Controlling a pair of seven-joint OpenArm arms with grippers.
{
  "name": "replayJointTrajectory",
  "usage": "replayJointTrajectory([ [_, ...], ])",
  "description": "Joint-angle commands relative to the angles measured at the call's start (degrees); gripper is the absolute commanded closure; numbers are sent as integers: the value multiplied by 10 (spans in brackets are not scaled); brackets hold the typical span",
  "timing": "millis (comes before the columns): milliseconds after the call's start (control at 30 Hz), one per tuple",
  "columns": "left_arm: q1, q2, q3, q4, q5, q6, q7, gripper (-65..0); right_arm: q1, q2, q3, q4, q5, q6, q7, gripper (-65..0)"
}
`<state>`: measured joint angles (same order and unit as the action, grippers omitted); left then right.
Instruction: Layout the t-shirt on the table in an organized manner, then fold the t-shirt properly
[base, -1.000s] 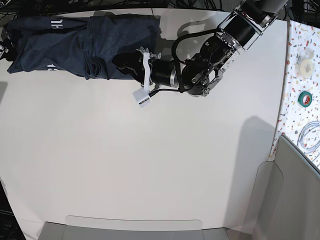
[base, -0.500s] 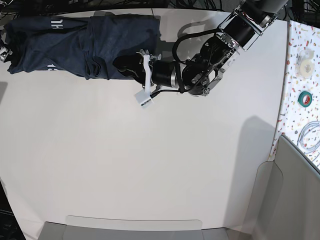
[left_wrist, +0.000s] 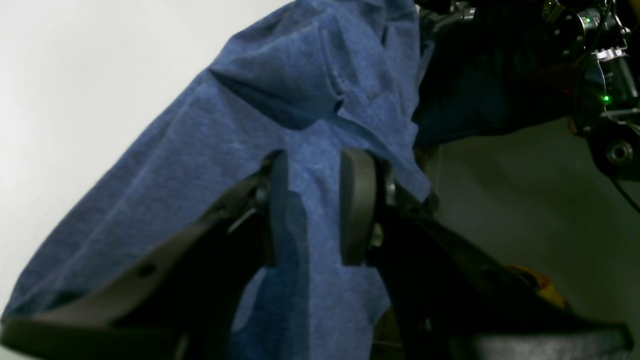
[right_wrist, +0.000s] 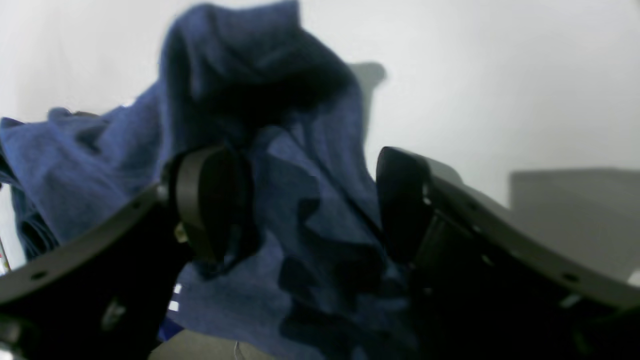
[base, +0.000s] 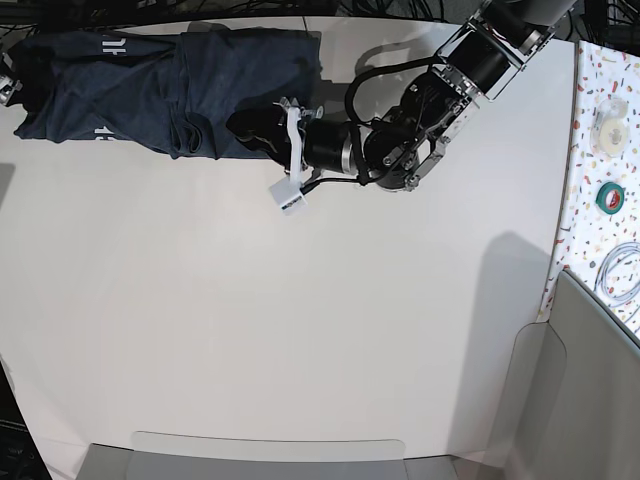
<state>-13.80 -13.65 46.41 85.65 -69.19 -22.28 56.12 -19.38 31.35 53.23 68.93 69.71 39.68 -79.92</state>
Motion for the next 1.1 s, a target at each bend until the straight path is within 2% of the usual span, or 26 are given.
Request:
replayJointTrajectory([
  [0, -11, 2, 0, 9, -13, -4, -8, -176, -2, 15, 5, 6, 7, 3, -1, -435],
  [133, -10, 2, 2, 9, -13, -4, -8, -175, -2, 17, 5, 6, 7, 3, -1, -435],
  [300, -10, 2, 2, 9, -13, -4, -8, -175, -21, 36, 23, 46, 8, 3, -1, -435],
  [533, -10, 2, 2, 9, -13, -4, -8, -175, -57, 37, 84, 141, 69, 3, -1, -435],
  [633, -10, 2, 2, 9, -13, -4, -8, -175, -60, 30, 82, 151, 87, 3, -1, -435],
  [767, -10, 2, 2, 9, -13, -4, -8, -175, -38, 8, 34, 151, 84, 3, -1, -435],
  [867, -10, 2, 2, 9, -13, -4, -8, -175, -21, -8, -3, 152, 68, 3, -1, -435],
  [1067, -10, 2, 1, 9, -13, -4, -8, -175, 3, -20, -9, 152, -32, 3, -1, -435],
])
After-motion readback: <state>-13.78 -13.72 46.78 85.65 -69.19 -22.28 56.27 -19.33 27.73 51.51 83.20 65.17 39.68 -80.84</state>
